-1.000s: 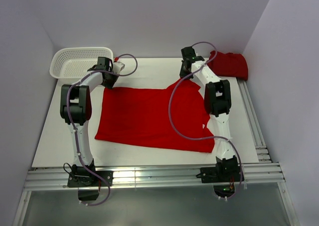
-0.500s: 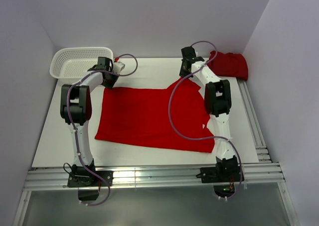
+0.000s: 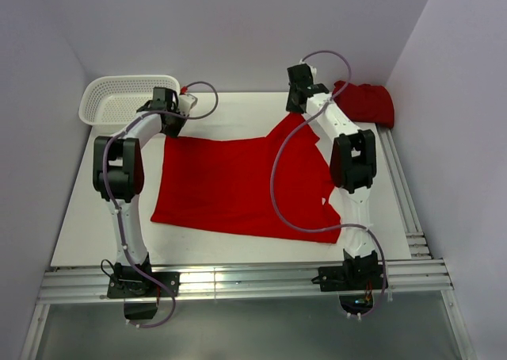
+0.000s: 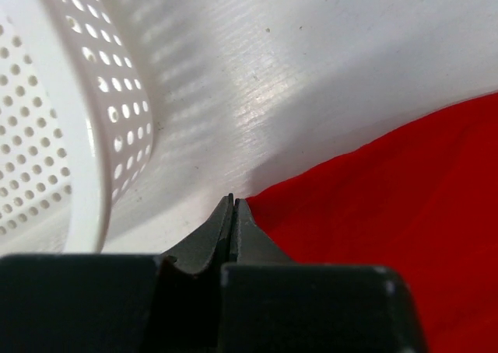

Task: Roll the t-shirts
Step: Fold the tshirt

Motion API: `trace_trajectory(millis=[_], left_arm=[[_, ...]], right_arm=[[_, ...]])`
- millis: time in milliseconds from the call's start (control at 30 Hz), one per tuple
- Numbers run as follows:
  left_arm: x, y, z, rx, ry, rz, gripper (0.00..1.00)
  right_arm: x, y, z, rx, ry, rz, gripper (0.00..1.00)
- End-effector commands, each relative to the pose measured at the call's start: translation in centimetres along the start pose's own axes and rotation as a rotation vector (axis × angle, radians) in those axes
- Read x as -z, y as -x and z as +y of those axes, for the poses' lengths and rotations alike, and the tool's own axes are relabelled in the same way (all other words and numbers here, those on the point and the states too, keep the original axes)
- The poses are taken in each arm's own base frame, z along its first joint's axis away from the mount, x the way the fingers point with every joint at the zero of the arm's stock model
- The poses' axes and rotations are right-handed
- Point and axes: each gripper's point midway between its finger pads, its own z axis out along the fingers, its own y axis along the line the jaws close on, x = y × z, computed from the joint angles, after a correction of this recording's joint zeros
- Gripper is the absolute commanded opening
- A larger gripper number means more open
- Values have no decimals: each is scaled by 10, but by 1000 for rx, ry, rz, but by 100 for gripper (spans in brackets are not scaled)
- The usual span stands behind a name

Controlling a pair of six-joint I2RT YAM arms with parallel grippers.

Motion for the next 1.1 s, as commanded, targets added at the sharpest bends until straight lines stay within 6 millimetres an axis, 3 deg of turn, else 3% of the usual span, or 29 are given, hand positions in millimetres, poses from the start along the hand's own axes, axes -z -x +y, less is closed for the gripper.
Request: trace_trajectory(millis=[0, 200, 300, 333, 633, 900, 1067], left_arm=[[27, 28, 7, -15, 34, -81, 0], [34, 26, 6, -18, 32, -80, 0], [40, 23, 3, -22, 24, -79, 0], [41, 21, 3, -24, 25, -76, 0], [64, 9, -10, -68, -23, -70, 0], [81, -10, -27, -107, -101, -44, 0], [93, -35, -42, -136, -181, 2, 0]], right_arm=[[55, 58, 12, 24, 4, -177, 0], [76, 37, 8, 41, -63, -158, 0], [81, 16, -1, 11, -106, -122, 0], [78, 0, -8, 13, -128, -91, 0], [117, -51, -40, -125, -222, -70, 0], [143, -112, -50, -214, -262, -24, 0], [171, -134, -53, -284, -234, -39, 0]])
